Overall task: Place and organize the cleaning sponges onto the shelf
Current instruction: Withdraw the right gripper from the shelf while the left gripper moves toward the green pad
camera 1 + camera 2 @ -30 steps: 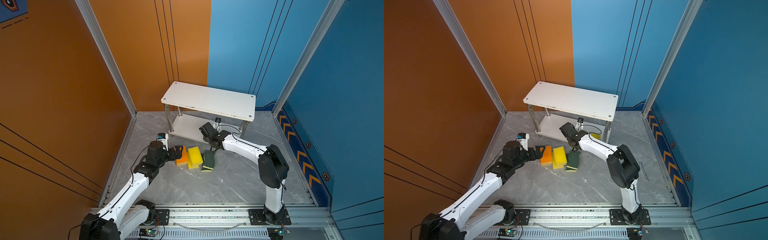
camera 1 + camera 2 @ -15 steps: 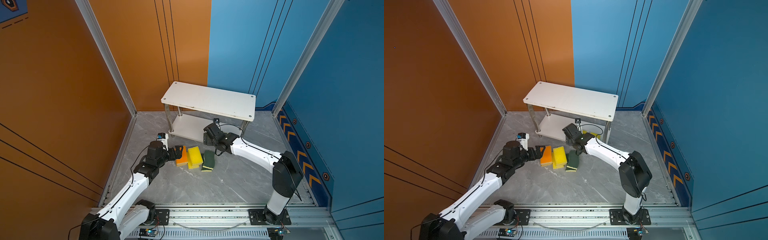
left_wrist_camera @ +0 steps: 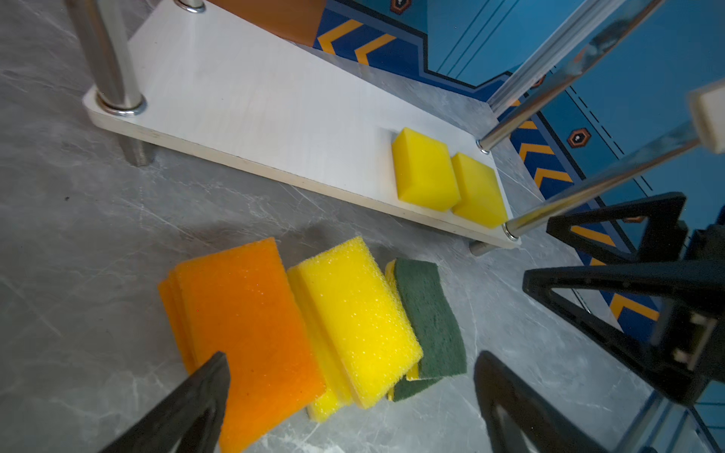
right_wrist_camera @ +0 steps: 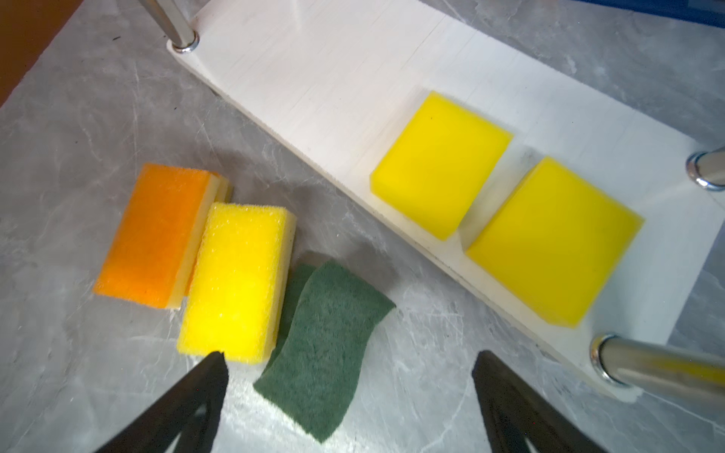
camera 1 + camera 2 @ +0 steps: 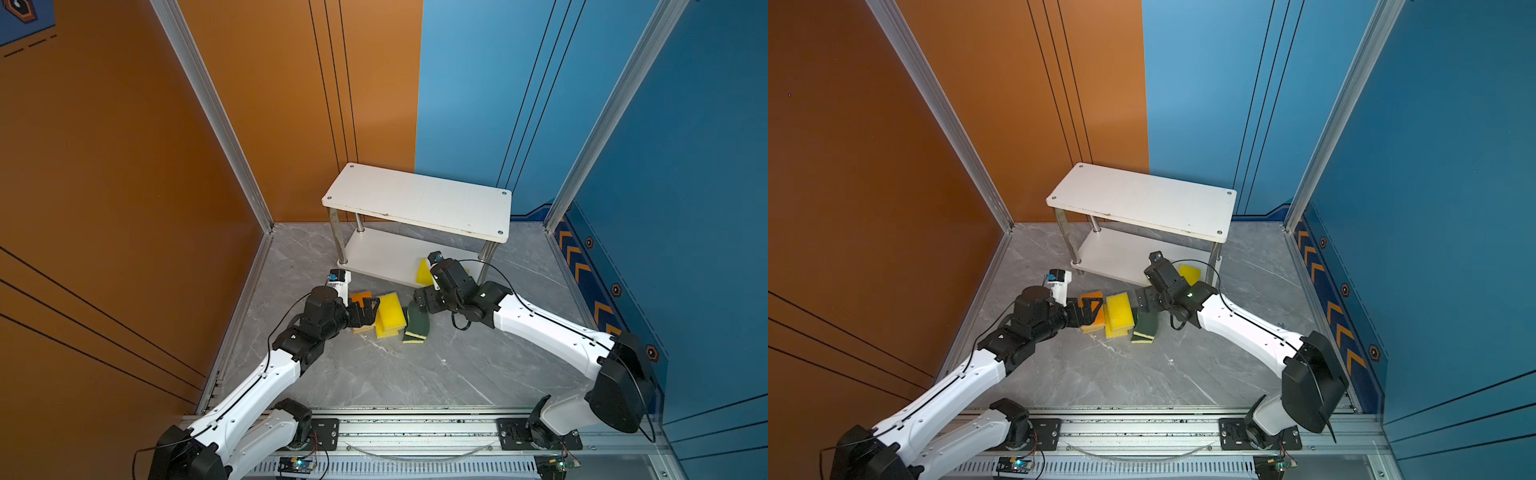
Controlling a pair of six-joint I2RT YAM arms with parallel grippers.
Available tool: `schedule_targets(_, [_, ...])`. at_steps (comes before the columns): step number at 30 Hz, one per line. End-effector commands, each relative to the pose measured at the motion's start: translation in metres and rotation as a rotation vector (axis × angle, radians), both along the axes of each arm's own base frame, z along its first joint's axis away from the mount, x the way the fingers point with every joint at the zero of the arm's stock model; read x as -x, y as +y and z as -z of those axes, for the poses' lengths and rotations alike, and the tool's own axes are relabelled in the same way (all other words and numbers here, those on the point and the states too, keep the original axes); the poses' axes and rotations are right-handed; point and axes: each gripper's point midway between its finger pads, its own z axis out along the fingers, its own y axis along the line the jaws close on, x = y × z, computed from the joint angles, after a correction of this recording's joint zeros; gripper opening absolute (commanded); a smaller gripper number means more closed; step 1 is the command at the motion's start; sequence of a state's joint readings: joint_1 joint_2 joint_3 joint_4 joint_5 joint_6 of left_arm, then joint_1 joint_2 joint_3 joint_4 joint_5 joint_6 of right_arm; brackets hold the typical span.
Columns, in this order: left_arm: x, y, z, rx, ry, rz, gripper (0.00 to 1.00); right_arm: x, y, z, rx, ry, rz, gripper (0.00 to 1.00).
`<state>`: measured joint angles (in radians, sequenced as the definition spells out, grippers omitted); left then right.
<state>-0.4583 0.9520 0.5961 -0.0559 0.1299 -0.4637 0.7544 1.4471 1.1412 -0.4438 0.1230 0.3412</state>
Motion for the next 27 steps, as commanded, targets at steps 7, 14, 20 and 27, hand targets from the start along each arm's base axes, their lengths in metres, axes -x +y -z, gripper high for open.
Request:
schedule_targets(7, [0.016, -0.039, -0.009, -0.062, -0.055, 0.083, 0.98, 0.029, -0.051, -0.002, -0.114, 0.034, -0.020, 1.00])
schedule_targets(14, [0.028, -0.086, -0.005, -0.146, -0.043, 0.142, 0.98, 0.035, -0.081, 0.010, -0.172, 0.068, 0.049, 1.00])
schedule_targets(20, [0.035, -0.112, 0.015, -0.289, 0.049, 0.082, 0.98, 0.035, -0.113, 0.029, -0.201, 0.117, 0.156, 1.00])
schedule_targets(27, [0.038, -0.152, 0.025, -0.428, 0.084, 0.049, 0.98, 0.037, -0.147, 0.038, -0.271, 0.141, 0.252, 1.00])
